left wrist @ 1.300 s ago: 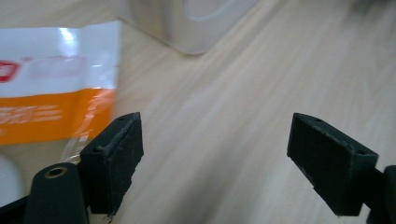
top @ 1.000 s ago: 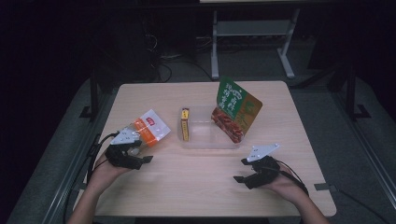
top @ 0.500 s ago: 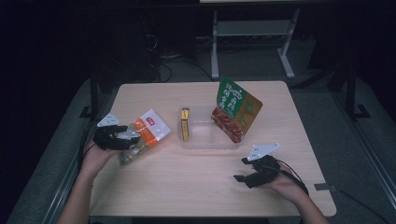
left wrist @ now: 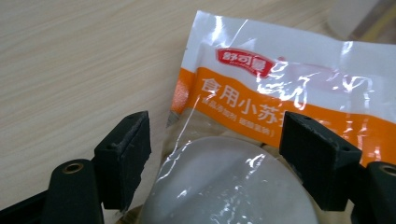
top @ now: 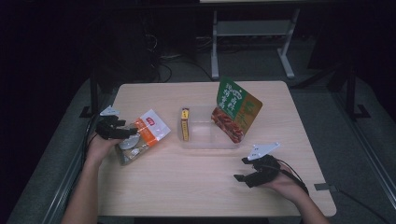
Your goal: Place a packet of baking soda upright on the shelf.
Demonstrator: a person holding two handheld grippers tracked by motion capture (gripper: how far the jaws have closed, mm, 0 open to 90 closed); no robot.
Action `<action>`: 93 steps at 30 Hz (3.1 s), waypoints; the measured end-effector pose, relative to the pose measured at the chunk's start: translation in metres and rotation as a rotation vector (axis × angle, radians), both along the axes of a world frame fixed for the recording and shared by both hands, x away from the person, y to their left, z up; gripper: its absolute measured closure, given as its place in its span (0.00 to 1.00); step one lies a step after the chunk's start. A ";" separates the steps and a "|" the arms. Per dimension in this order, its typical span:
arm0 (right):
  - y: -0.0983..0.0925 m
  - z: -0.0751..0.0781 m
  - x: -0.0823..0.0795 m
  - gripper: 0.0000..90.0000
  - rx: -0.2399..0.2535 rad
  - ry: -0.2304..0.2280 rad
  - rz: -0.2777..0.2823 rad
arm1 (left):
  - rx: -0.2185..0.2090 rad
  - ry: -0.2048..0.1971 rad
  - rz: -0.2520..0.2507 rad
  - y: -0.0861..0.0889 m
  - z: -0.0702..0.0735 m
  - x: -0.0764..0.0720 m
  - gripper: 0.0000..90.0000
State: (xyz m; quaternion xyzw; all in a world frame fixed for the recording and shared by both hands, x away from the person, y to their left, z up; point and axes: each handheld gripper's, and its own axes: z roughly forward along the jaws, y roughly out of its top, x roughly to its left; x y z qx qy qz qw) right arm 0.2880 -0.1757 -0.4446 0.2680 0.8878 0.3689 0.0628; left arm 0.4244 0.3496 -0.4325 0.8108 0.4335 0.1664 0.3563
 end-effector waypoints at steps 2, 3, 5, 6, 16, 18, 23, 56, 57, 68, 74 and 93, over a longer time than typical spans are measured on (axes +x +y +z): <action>0.000 0.000 0.000 0.31 0.000 -0.001 0.004 | -0.007 0.000 0.007 0.002 -0.003 0.003 0.27; -0.001 0.000 -0.001 0.31 0.002 0.000 0.003 | -0.019 0.007 0.010 0.003 -0.006 0.005 0.28; -0.002 -0.001 0.000 0.31 0.000 -0.001 0.005 | -0.020 0.030 0.006 0.005 -0.012 0.008 0.30; -0.002 -0.001 0.000 0.31 0.000 -0.001 0.004 | -0.011 0.046 0.005 0.006 -0.015 0.010 0.30; -0.001 -0.001 -0.002 0.31 -0.002 0.002 0.005 | -0.019 0.094 -0.025 0.007 -0.020 0.009 0.42; -0.001 0.000 -0.002 0.32 -0.002 -0.001 0.003 | -0.027 0.108 -0.041 0.009 -0.021 0.009 0.50; -0.001 0.000 -0.001 0.32 -0.002 -0.003 0.003 | -0.030 0.121 -0.041 0.011 -0.020 0.008 0.62; -0.002 0.000 0.000 0.33 -0.022 -0.011 0.005 | -0.287 -0.096 -0.079 0.026 0.045 -0.047 1.00; -0.002 0.000 0.001 0.33 -0.024 -0.014 0.009 | -0.285 -0.106 -0.078 0.026 0.048 -0.049 1.00; -0.003 0.000 0.001 0.33 -0.023 -0.016 0.006 | -0.327 -0.120 -0.143 0.019 0.072 -0.062 1.00; -0.002 -0.001 0.002 0.33 -0.027 -0.014 0.011 | -0.347 -0.125 -0.206 0.006 0.086 -0.069 1.00; 0.039 0.034 0.015 0.42 0.244 -0.007 0.092 | -0.430 -0.127 -0.412 -0.078 0.106 -0.099 1.00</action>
